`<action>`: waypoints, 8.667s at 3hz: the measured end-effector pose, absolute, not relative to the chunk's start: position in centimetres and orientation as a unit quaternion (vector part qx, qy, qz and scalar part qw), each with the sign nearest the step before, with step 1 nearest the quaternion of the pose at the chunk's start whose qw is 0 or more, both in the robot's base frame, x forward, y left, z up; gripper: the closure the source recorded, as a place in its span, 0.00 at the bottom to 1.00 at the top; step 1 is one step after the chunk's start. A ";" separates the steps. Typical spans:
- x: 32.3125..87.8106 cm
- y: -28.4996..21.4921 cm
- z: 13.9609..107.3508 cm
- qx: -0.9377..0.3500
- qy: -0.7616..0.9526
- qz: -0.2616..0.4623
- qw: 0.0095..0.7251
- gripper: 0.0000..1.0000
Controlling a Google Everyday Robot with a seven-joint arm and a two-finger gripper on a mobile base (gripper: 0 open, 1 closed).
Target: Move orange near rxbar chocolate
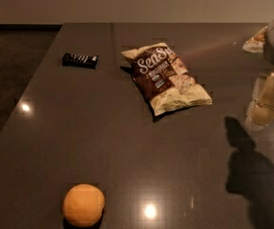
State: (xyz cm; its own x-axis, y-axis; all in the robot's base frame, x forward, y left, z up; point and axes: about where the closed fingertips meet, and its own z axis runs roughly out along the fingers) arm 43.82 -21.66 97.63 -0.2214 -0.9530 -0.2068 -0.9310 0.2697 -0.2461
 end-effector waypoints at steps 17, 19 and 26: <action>36.5 2.1 86.3 -0.723 0.636 0.170 0.210 1.00; 43.1 -6.8 87.1 -0.622 0.733 0.126 0.244 1.00; 46.7 -12.1 84.6 -0.539 0.803 0.084 0.241 0.00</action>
Offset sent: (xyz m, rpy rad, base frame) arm -0.0140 0.0680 -0.0165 0.1242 0.0637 0.1594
